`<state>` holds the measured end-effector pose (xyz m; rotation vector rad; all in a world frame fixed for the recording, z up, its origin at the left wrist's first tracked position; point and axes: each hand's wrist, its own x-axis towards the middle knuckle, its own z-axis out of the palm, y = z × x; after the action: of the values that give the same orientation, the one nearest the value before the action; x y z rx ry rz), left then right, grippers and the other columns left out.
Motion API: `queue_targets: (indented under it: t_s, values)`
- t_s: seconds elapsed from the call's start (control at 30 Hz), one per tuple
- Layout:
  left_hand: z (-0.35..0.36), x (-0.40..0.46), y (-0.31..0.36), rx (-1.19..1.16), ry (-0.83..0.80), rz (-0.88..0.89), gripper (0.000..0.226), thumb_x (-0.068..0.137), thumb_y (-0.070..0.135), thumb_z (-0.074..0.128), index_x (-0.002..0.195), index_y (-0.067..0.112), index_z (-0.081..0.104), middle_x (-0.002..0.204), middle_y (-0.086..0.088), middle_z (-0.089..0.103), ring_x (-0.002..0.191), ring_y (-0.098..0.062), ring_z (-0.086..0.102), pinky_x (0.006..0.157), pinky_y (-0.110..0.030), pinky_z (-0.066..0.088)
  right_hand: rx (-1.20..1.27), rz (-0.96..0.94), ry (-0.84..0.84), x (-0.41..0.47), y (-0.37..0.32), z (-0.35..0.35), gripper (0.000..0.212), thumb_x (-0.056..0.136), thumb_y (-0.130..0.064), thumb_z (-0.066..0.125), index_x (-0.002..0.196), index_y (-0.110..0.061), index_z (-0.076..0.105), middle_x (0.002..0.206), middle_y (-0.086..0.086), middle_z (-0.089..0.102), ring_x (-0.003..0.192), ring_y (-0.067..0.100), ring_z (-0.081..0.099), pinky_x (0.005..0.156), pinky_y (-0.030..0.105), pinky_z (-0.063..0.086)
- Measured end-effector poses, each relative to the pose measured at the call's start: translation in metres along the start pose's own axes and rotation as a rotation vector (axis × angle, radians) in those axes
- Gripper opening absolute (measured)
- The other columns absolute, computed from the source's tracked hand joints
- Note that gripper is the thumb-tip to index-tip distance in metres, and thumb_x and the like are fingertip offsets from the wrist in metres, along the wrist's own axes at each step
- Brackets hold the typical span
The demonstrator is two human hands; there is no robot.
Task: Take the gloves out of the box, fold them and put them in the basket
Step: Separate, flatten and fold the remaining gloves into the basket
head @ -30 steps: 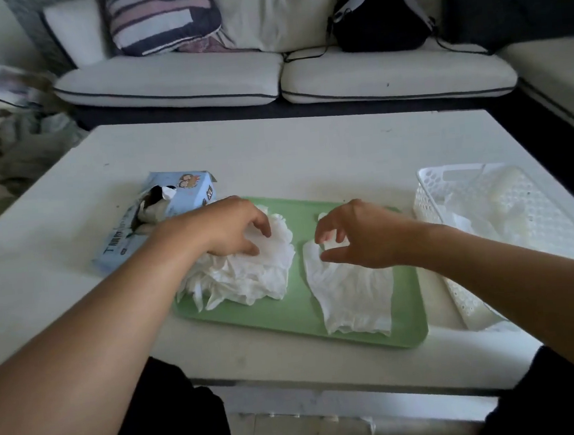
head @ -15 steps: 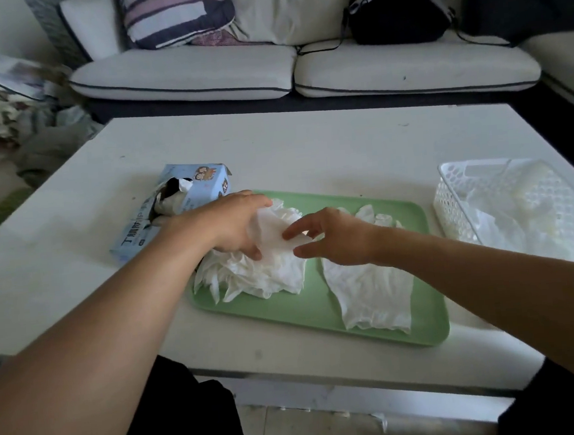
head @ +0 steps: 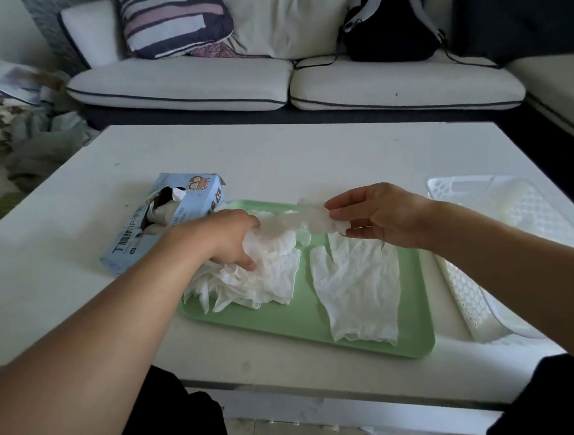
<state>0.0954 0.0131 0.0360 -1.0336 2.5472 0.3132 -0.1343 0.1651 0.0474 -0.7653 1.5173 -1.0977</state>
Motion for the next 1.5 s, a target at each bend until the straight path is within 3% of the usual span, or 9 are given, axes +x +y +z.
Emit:
queue_targets:
  t_s: [0.27,0.6,0.9,1.03,1.13,1.27,1.33,1.43,1.5]
  values:
    - [-0.004,-0.003,0.036,-0.17,0.361,0.215,0.074,0.074,0.067,0.077,0.135,0.03,0.058,0.139,0.011,0.051,0.131,-0.016,0.044,0.109,-0.04,0.04,0.12,0.048,-0.01,0.005,0.009,0.015,0.019,0.085,-0.005,0.074,0.103,-0.005,0.068,0.095,0.012,0.072,0.08,0.02,0.072,0.084,0.033,0.061]
    - [0.011,0.018,0.035,-0.054,0.105,0.147,0.052,0.099,0.049,0.058,0.145,0.025,0.051,0.136,0.004,0.059,0.121,-0.019,0.056,0.1,-0.034,0.046,0.183,-0.023,-0.05,-0.004,-0.004,0.008,0.027,0.083,-0.024,0.074,0.106,-0.011,0.075,0.1,0.001,0.072,0.088,0.016,0.068,0.085,0.029,0.056]
    - [0.012,0.022,0.039,-0.081,0.271,0.192,0.037,0.096,0.04,0.065,0.129,0.024,0.06,0.13,0.0,0.05,0.123,-0.022,0.052,0.1,-0.039,0.045,0.597,-0.266,-0.012,-0.024,-0.043,-0.015,0.015,0.102,-0.015,0.049,0.092,-0.012,0.06,0.074,0.0,0.066,0.07,0.013,0.065,0.078,0.027,0.058]
    - [-0.017,0.006,0.067,-0.573,0.486,0.275,0.046,0.087,0.022,0.063,0.133,0.023,0.06,0.135,0.002,0.054,0.128,-0.016,0.051,0.107,-0.033,0.043,0.673,-0.278,0.073,-0.037,-0.048,-0.019,0.01,0.099,-0.007,0.053,0.093,-0.007,0.061,0.077,0.007,0.066,0.067,0.016,0.068,0.073,0.028,0.061]
    - [-0.038,-0.019,0.092,-1.244,0.203,0.523,0.051,0.081,0.029,0.061,0.131,0.02,0.06,0.131,-0.005,0.065,0.125,-0.016,0.06,0.105,-0.034,0.049,0.59,-0.28,-0.004,-0.043,-0.046,-0.008,0.008,0.098,-0.004,0.053,0.1,-0.002,0.06,0.092,0.013,0.067,0.076,0.019,0.072,0.077,0.028,0.061]
    - [-0.032,-0.023,0.116,-1.249,0.376,0.517,0.037,0.082,0.018,0.079,0.117,0.021,0.068,0.109,-0.006,0.075,0.106,-0.017,0.071,0.095,-0.038,0.056,0.356,-0.274,-0.182,-0.056,-0.046,-0.005,0.037,0.093,-0.006,0.055,0.129,0.0,0.057,0.127,0.023,0.065,0.115,0.03,0.067,0.1,0.035,0.054]
    - [-0.032,-0.018,0.118,-1.359,0.495,0.385,0.016,0.089,0.013,0.075,0.105,0.018,0.073,0.104,-0.009,0.077,0.097,-0.02,0.073,0.091,-0.042,0.058,0.113,-0.339,-0.033,-0.056,-0.051,-0.014,0.029,0.091,-0.004,0.062,0.12,-0.004,0.063,0.115,0.02,0.071,0.104,0.027,0.071,0.088,0.035,0.059]
    - [-0.041,-0.014,0.115,-1.521,0.379,0.318,0.021,0.098,0.022,0.066,0.109,0.005,0.072,0.115,-0.022,0.072,0.101,-0.031,0.07,0.093,-0.045,0.053,-0.209,-0.468,0.283,-0.051,-0.051,-0.032,0.032,0.083,-0.018,0.081,0.111,-0.012,0.067,0.094,0.009,0.072,0.086,0.017,0.071,0.076,0.034,0.056]
    - [-0.042,-0.019,0.115,-1.606,0.181,0.335,0.03,0.104,0.024,0.056,0.121,0.003,0.068,0.119,-0.02,0.071,0.102,-0.028,0.07,0.094,-0.042,0.054,-0.154,-0.366,0.116,-0.05,-0.045,-0.039,0.052,0.078,-0.029,0.082,0.124,-0.015,0.062,0.11,0.007,0.071,0.103,0.02,0.07,0.091,0.039,0.055]
